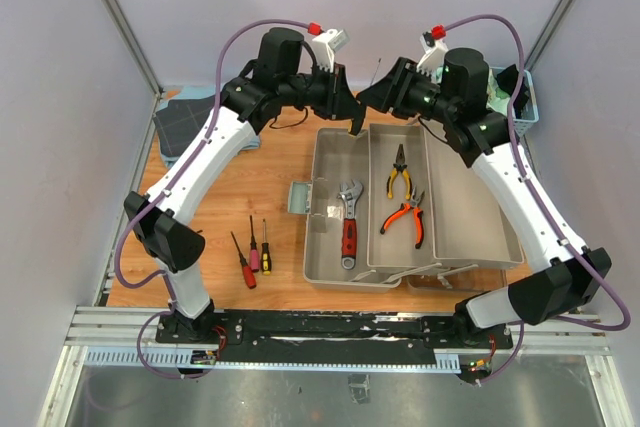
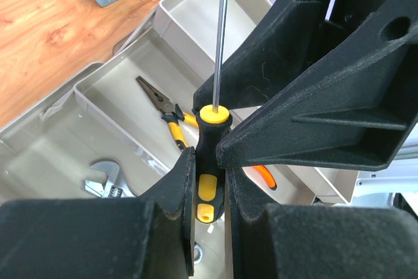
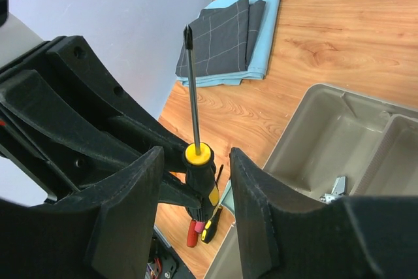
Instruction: Pack the tool kit
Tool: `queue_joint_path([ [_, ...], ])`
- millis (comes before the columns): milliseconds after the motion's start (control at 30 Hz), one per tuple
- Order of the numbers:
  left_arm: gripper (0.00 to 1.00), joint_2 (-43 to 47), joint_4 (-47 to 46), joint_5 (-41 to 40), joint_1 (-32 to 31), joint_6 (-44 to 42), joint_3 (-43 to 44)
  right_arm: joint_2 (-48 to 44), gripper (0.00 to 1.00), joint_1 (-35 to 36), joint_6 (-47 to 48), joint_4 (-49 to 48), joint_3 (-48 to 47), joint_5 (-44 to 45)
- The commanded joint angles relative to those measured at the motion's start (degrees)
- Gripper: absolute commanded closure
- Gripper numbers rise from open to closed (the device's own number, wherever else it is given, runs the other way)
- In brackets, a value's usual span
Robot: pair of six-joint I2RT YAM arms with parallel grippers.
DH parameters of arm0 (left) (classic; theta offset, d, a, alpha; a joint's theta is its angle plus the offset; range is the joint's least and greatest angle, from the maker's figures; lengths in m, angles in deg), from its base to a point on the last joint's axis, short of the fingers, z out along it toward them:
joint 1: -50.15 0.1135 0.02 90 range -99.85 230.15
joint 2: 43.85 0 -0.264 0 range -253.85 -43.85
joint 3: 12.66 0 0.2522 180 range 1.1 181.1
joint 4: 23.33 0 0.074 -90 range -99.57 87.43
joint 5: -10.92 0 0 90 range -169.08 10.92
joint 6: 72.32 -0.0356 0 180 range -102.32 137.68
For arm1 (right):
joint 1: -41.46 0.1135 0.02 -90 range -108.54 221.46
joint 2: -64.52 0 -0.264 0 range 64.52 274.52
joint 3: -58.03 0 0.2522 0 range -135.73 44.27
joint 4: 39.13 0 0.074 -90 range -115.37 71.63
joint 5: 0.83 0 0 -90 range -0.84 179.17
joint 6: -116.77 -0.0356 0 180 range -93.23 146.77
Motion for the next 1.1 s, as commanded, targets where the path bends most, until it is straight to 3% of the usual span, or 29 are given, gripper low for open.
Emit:
queue_joint_path([
  [0, 1.00, -0.44, -2.94, -0.23, -0.54, 0.18, 1.50, -1.87, 0.54, -0.71, -0.14, -0.39, 0.70, -1.03],
  [133, 1.00, -0.64, -3.05, 0.31, -0.56, 0.52, 1.61, -1.74, 0.61, -0.73, 0.49, -0.09, 0.42, -0.95],
  [200, 1.00, -0.64, -3.05, 0.51, -0.59, 0.52, 1.41, -1.62, 0.71, -0.73, 0.70, -0.07, 0.28, -0.95],
  [300, 1.00, -0.64, -3.20, 0.92, -0.54, 0.77, 1.00, -1.35, 0.96, -0.69, 1.06, -0.02, 0.09, -1.11],
  [400, 0.99, -0.49, -3.41, 1.15, -0.58, 0.73, 0.78, -1.24, 0.99, -0.78, 1.29, -0.08, 0.13, -1.10],
  [433, 0.92, -0.40, -3.47, 1.15, -0.54, 0.71, 0.78, -1.31, 0.99, -0.74, 1.38, 0.02, 0.18, -0.99],
  [467, 0.79, -0.31, -3.46, 1.15, -0.55, 0.59, 0.76, -1.33, 0.99, -0.73, 1.53, 0.10, 0.14, -0.83],
  [567, 0.30, 0.39, -3.32, -0.31, -0.54, 0.33, 0.70, -1.48, 0.99, -0.81, 2.57, 1.23, -0.35, 0.10],
  [633, 0.16, 1.11, -3.22, -2.04, -0.27, 0.23, 0.56, -1.56, 0.99, -0.88, 3.99, 2.79, -1.11, 1.09],
  [833, 0.13, 4.39, -3.42, -1.46, 7.84, 3.44, -4.09, -2.19, 0.99, -5.03, 8.43, 9.86, -4.68, 3.21],
  [1067, 0.14, 13.74, 2.42, -1.90, 21.54, -2.36, -15.04, 0.85, 0.99, -19.20, 24.53, 38.96, -21.38, 8.73],
])
